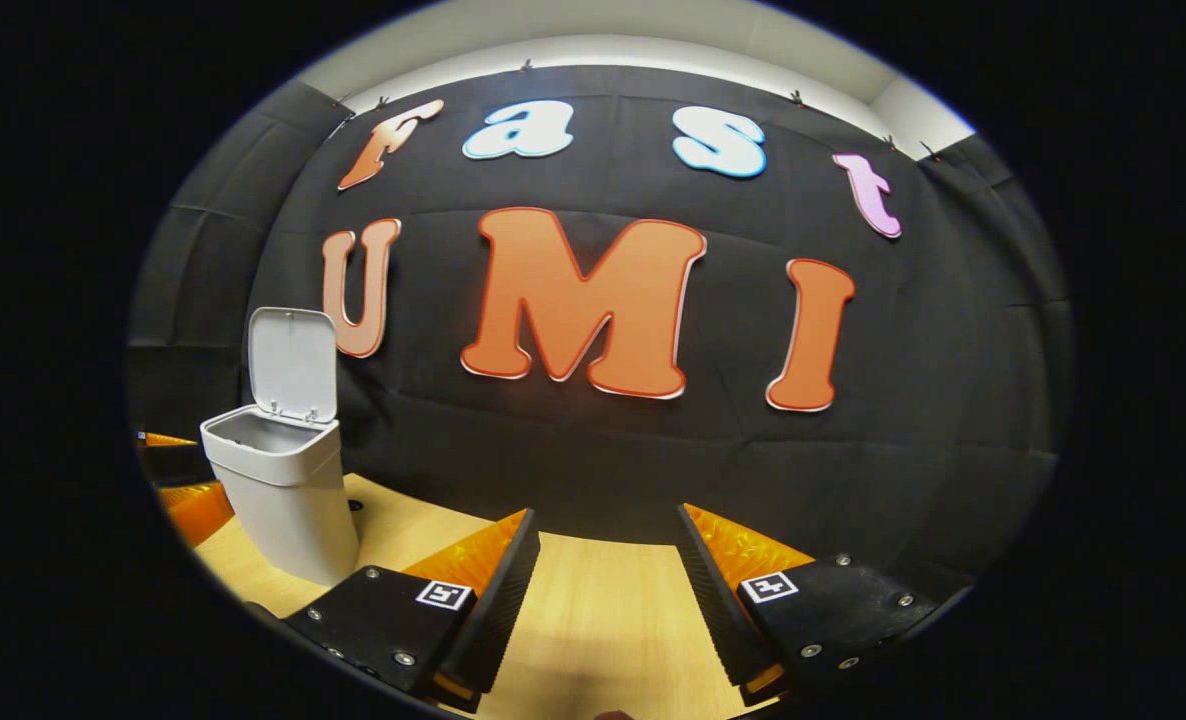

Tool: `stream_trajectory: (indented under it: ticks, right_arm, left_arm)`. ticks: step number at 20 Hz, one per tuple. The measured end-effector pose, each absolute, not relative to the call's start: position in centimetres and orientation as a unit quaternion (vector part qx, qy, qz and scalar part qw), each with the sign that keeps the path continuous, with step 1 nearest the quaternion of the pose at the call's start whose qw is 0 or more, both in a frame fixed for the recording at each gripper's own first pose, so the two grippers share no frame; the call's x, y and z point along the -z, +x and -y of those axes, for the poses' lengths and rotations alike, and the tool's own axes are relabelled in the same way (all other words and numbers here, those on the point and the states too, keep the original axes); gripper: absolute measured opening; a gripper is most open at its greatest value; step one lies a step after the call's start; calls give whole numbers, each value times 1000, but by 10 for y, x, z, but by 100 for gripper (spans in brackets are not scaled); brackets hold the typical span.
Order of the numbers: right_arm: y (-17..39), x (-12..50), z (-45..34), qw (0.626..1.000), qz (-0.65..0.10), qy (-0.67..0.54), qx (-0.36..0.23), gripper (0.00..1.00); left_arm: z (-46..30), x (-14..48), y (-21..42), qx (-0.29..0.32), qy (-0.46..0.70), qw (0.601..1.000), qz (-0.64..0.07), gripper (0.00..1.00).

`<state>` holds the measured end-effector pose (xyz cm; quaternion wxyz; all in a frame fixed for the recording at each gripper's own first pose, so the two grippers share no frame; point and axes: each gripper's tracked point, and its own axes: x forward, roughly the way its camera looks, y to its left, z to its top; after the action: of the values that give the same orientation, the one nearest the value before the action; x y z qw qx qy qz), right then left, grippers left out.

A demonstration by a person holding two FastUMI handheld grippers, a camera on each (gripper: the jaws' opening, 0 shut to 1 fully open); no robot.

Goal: Press the lid of the desktop garbage bin to open it, pick up the crumpled paper on the desktop and throw it into the bin, then pick up the pop can on the desktop and drop it into the bin, and finally close the garbage bin lid.

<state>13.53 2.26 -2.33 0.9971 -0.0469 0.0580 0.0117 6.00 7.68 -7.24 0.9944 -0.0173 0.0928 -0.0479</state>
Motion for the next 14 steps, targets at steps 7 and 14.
stream_trajectory:
  ticks: [7,14]
  right_arm:
    - [115,25,13,996,-66,-59,9,83]
    - [95,34,37,994,-87,-61,38,93]
  left_arm:
    - [-26,184,82,88,17,983,-161,94]
    - [-15,306,109,92,44,956,-276,97]
